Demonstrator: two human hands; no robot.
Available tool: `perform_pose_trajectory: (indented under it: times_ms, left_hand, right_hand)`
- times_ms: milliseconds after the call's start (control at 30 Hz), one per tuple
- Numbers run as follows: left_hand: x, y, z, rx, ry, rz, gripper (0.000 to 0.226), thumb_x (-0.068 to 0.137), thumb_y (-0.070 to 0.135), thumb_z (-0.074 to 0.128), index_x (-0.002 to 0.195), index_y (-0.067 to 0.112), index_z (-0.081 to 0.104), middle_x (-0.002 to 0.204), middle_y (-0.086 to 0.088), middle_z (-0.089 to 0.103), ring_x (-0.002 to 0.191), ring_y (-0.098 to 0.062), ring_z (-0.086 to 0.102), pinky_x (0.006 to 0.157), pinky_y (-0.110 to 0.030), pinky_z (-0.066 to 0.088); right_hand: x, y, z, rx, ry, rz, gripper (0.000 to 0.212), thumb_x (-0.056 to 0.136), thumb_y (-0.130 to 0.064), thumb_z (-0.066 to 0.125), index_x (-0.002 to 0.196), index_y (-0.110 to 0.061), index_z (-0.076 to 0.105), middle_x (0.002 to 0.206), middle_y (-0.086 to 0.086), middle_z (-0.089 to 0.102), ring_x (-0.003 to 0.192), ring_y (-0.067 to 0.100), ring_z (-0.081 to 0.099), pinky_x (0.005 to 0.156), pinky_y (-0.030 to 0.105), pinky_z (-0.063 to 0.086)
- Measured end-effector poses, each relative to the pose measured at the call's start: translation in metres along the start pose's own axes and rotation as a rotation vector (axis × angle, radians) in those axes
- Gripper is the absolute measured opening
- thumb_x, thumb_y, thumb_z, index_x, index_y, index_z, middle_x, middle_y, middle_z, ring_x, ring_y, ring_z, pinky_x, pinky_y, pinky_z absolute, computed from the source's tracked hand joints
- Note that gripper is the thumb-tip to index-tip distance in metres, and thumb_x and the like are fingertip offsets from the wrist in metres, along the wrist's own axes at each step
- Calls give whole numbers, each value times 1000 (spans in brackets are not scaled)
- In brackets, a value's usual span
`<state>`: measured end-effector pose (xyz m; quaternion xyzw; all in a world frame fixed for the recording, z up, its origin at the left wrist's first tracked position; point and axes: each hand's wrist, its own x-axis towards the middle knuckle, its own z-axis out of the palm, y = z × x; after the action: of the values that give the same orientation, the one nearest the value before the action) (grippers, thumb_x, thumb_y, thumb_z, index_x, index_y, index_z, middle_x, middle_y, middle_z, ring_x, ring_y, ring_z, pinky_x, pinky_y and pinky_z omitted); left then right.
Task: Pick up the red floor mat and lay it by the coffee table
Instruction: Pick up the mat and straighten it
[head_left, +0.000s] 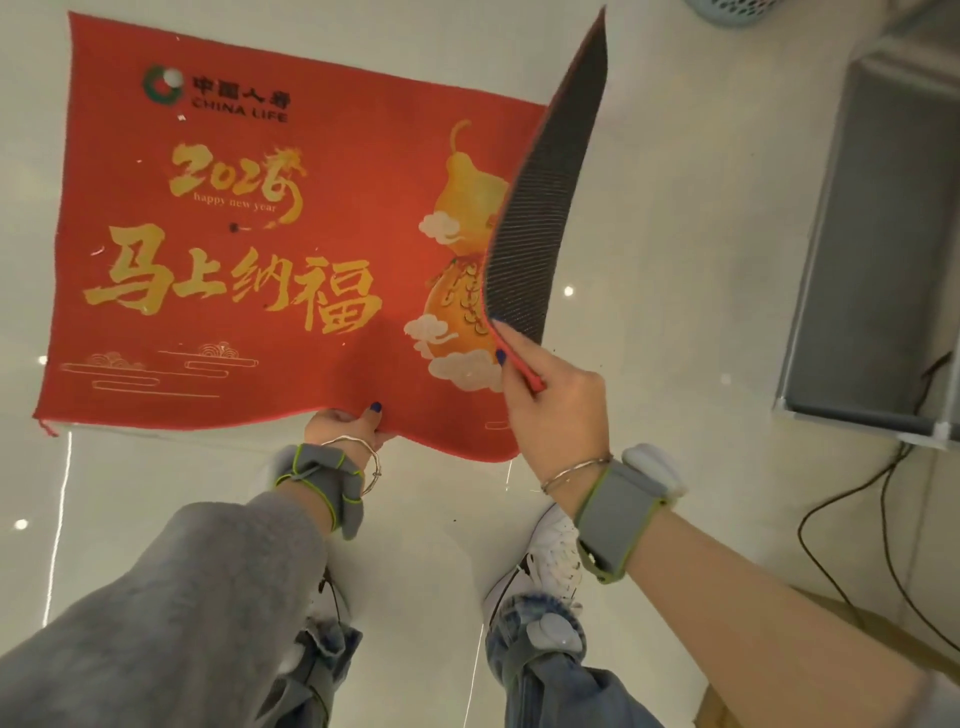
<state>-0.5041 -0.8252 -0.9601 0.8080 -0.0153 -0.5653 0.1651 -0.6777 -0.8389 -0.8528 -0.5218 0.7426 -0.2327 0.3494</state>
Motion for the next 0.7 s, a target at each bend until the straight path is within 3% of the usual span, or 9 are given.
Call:
perform_pose_trajectory:
  times_ms: [67,133,233,333,400,467,533,600,700]
  left_hand:
    - [6,0,1,-68,6,-38,35,89,15,61,67,14,34,74,-16,61,112,-42,62,34,-11,45]
    - [11,-3,0,-76,3,-67,35,88,17,62,67,13,34,62,-12,63,113,-36,62,41,-12,51]
    - [15,-10,-4,9,-28,-53,23,82,22,67,71,15,49,87,-15,70,109,-32,64,88,-34,56]
    - [11,-11,1,-117,-68,-95,16,89,19,61,80,11,49,74,2,75,99,-24,60,94,-33,48]
    - [4,-8,7,-225,-95,-114,14,95,12,52,81,10,48,92,-5,69,91,-19,61,89,-28,50]
    - [-9,-4,12,-281,-118,-130,20,95,7,49,75,8,48,62,-6,73,53,-12,70,60,-19,58]
    - [-14,-6,8,-300,-91,-133,26,94,4,52,69,8,45,33,3,60,27,-7,60,37,-15,51]
    - [-20,-9,1,-308,-91,-146,24,91,3,55,70,7,46,32,2,60,27,-8,60,36,-16,51]
    - [-31,-12,-11,-319,-149,-159,18,91,1,55,75,8,50,39,1,65,32,-9,64,41,-18,54]
  right_hand:
    - [8,6,-1,116,90,132,32,87,-15,55,115,-23,69,61,-19,56,48,-5,53,56,1,39]
    - [13,15,-7,221,231,264,31,87,-7,56,112,-17,71,82,-13,66,60,-18,56,65,-3,41]
    - [19,37,-11,304,513,539,29,84,-9,57,110,-12,71,99,5,73,79,0,61,84,23,53]
    - [18,69,-11,340,706,874,30,83,-17,59,111,-10,69,105,14,72,93,25,66,83,32,52]
    - [11,85,-4,419,667,1079,38,84,-23,61,118,-7,63,114,13,68,101,29,64,85,29,48]
    - [2,90,6,703,502,1266,53,82,-31,65,128,-8,52,117,8,62,94,24,62,82,35,54]
    - [-9,86,20,932,312,1360,62,80,-38,67,131,-11,46,121,9,58,92,21,61,68,36,57]
    - [-22,76,37,1018,162,1375,50,81,-40,66,119,-10,51,112,11,60,96,22,62,64,34,56]
    - [-40,55,62,1069,36,1370,28,85,-38,62,89,-12,54,90,10,65,80,18,65,62,29,58]
